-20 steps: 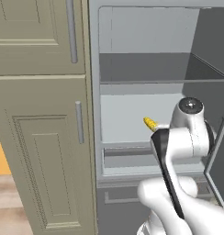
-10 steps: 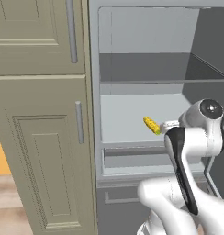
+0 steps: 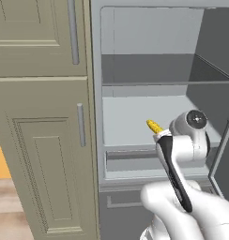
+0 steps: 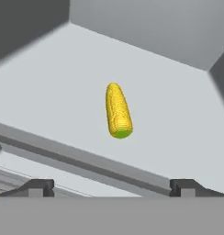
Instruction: Place the cold items (eggplant and corn) from the fridge in one tupperware on the dining counter. Place the warm items (kebab skewer and hot dog) in the stove area in another tupperware.
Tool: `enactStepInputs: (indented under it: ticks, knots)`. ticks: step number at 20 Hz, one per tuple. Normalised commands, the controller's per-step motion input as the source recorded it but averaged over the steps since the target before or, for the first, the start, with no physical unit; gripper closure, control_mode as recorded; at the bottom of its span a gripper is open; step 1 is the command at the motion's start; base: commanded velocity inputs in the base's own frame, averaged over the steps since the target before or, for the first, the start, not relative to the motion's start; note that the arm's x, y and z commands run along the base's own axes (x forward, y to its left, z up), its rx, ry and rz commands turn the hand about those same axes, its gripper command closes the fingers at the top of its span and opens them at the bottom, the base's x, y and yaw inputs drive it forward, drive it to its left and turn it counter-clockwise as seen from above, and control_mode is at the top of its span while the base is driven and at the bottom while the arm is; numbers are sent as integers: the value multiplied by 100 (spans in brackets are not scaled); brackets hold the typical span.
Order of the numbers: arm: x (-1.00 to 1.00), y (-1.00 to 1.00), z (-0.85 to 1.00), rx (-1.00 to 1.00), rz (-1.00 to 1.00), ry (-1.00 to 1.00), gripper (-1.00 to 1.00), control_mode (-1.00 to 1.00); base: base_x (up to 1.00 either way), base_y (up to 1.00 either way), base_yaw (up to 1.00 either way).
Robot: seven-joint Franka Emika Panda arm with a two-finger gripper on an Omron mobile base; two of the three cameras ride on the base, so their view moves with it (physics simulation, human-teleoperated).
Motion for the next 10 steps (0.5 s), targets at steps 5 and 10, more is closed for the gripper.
enactStepInputs:
  ticks: [5,10]
  knots:
    - [77,7,-28,0,10,0,-100,-100,0,0,0]
    - [73,-21,-1,2,1,0,-100,-100,0,0,0]
